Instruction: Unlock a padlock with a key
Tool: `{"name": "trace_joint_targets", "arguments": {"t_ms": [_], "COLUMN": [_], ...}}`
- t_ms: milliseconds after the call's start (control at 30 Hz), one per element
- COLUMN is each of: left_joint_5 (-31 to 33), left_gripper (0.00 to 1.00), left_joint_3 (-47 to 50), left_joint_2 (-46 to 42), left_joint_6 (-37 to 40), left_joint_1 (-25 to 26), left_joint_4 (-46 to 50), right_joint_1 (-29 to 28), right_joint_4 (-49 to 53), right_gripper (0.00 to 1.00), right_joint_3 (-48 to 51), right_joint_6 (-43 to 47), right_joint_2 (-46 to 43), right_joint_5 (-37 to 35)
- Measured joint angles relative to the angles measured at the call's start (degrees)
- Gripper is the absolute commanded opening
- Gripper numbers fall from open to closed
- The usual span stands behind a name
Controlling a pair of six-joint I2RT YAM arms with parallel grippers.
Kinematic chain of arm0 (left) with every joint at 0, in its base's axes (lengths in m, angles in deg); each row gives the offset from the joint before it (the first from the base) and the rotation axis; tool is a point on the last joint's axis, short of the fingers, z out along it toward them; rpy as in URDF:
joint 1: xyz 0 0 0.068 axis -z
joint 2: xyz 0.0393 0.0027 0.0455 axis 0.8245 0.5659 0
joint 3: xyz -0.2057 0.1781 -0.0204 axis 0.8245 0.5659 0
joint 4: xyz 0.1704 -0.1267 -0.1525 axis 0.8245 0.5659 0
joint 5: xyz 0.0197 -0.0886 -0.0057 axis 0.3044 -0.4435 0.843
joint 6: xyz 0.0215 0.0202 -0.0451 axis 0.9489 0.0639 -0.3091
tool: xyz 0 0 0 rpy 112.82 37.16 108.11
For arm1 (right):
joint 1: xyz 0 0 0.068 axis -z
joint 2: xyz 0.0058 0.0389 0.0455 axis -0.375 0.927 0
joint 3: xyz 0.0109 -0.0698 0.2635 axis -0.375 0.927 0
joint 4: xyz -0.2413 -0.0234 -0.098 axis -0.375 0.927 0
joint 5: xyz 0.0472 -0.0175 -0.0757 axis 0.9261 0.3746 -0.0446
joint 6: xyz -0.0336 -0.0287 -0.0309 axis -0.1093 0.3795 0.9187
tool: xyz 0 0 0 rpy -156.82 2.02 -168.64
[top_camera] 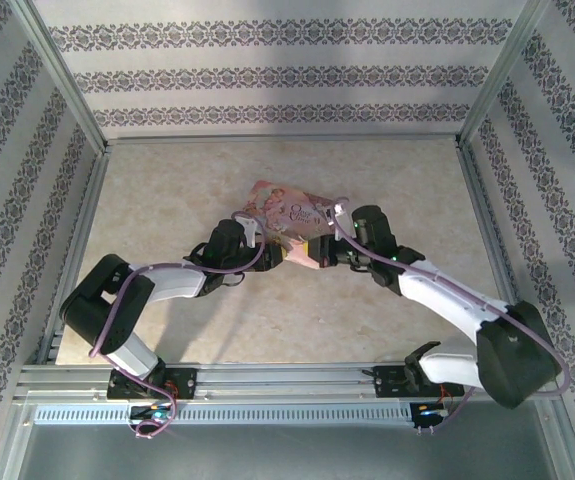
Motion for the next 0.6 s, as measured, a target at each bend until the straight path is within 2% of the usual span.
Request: {"name": "trace_joint_targets", "arguments": {"t_ms": [167,400,600], "left_joint_5": [-0.7,-2.2,-3.0], "left_gripper": [0.24,0.25,0.25], "left_joint_3": [-2.4,-5.7,-6.9], "left_joint_2": [-1.0,-1.0,-1.0], "left_joint_6": [-1.4,-3.2,-4.8], "left_joint_1": [0.0,0.3,0.3], "left_joint_4": [5.7,10.4,13.0], "right_joint_1": [-4.0,-11.6,-13.8], "right_joint_4": [0.9,0.6,-1.8], "right_gripper": [0.01,0.01,0.0], "right_joint_3": [4.7,8.5,10.5], "right_joint_6": [3.6,9.1,11.7], "right_joint_2": [-4.3,-5.2,-4.1], "right_joint_5": [-3.7,-12.5,-18.3]}}
